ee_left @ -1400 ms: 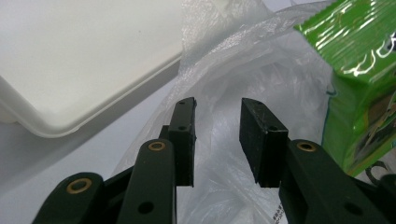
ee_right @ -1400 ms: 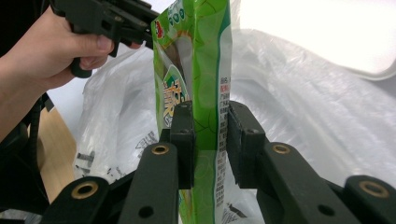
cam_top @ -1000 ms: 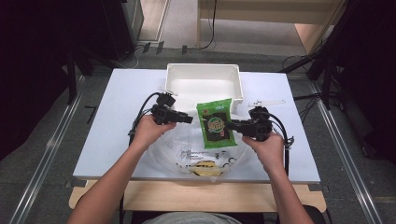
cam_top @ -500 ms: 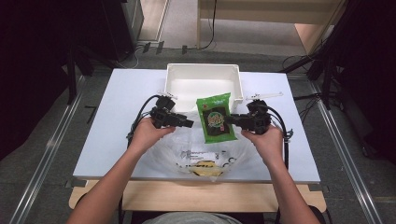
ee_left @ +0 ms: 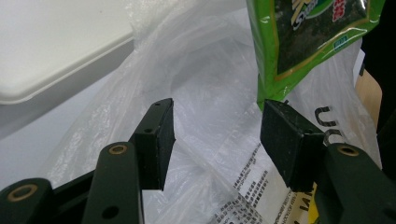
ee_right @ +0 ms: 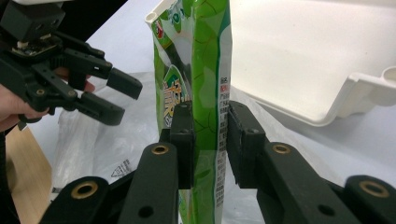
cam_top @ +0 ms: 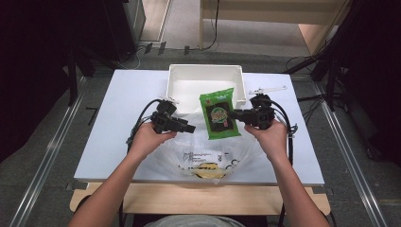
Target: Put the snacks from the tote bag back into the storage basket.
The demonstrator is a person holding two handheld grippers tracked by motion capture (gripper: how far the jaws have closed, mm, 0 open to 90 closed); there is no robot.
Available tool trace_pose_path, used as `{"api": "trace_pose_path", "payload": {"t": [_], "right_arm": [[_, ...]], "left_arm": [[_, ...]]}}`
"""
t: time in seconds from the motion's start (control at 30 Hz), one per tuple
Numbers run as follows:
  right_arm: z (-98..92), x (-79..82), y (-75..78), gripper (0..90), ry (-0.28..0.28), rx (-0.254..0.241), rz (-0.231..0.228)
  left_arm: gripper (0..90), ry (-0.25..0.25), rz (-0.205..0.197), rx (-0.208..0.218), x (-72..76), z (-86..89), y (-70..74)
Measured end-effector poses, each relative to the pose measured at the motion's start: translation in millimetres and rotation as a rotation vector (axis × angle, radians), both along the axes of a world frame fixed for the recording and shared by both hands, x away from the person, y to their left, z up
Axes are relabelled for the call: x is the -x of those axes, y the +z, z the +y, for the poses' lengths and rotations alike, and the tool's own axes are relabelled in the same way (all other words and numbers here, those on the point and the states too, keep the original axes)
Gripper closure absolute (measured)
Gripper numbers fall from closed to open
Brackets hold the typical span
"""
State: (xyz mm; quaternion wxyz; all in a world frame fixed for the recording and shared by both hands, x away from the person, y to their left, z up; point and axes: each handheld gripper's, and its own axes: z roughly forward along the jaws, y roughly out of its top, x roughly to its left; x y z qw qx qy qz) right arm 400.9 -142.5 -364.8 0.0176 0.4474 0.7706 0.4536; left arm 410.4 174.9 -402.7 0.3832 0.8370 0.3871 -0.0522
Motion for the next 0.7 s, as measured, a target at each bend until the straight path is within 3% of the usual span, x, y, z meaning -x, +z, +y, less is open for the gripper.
{"api": "trace_pose_path", "payload": {"t": [0.17,0.23,0.7], "right_arm": [[0.5,-4.9,5.2,75.3,-0.003,0.005,0.000],[0.3,-7.3,6.6,75.3,-0.006,0.005,0.000],[0.6,-21.3,16.2,75.3,-0.025,0.012,-0.006]], "left_arm": [[45.3,-0.002,0.003,0.004,4.1,-0.8,-2.1],[45.1,0.011,-0.002,-0.013,6.1,-1.0,-4.0],[45.2,-0.003,0.007,0.013,18.2,-0.1,-9.9]]}}
